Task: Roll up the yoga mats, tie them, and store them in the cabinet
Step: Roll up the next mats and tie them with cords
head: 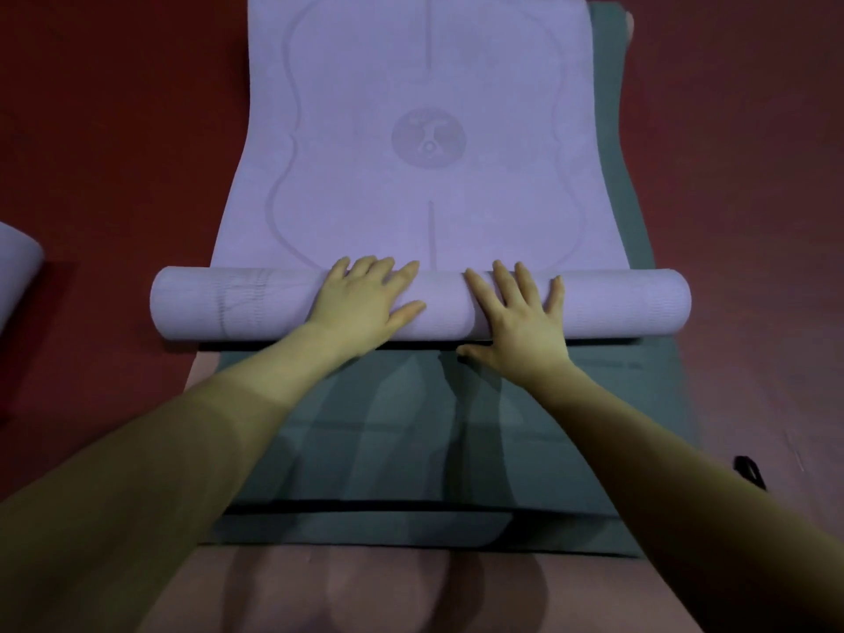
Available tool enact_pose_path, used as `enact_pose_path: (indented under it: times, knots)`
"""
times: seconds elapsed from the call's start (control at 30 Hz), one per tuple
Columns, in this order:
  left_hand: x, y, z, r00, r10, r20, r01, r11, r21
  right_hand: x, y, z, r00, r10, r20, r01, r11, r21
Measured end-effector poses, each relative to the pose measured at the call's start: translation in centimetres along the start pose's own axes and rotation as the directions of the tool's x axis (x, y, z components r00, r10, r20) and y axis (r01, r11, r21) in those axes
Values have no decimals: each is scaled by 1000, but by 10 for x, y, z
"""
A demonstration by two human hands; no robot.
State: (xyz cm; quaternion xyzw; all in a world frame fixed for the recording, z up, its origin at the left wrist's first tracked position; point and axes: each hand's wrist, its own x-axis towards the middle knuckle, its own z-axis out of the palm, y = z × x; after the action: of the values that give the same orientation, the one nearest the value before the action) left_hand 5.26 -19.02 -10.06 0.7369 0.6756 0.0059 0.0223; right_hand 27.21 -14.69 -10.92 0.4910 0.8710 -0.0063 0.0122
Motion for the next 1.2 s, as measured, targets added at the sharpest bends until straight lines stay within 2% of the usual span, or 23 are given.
enact_pose_path:
  times: [0.07, 0.17, 0.23, 0.4, 0.63, 0.8, 0.9, 1.2]
  knots:
    - [0, 0, 2, 998, 61, 11, -61, 998, 20, 13, 3, -4, 999, 2, 35, -2, 1000, 7]
    - [16, -3, 0, 987, 10, 158, -26, 994, 102, 33, 9, -9, 995, 0, 99, -5, 999, 42]
    - [26, -6, -3, 984, -4, 178, -21, 990, 139, 41, 11, -10, 990, -2, 143, 1, 1000, 5]
    - [33, -12, 3, 984, 26, 177, -57, 983, 174, 42, 14, -1, 997, -65, 52, 69, 995, -75]
    - [23, -10, 6, 995, 63, 77, -75, 984, 164, 33, 16, 8, 975, -120, -185, 117, 993, -30]
    - [-2, -1, 17, 977, 136, -165, -105, 977, 187, 7, 13, 8, 956, -132, -262, 123, 991, -48]
    - [-18, 6, 20, 958, 175, -226, -145, 979, 140, -12, 13, 6, 948, -150, -282, 145, 989, -37]
    - [-86, 21, 24, 936, 228, -268, -215, 973, 78, -78, -5, 3, 951, -195, -242, 208, 978, 29]
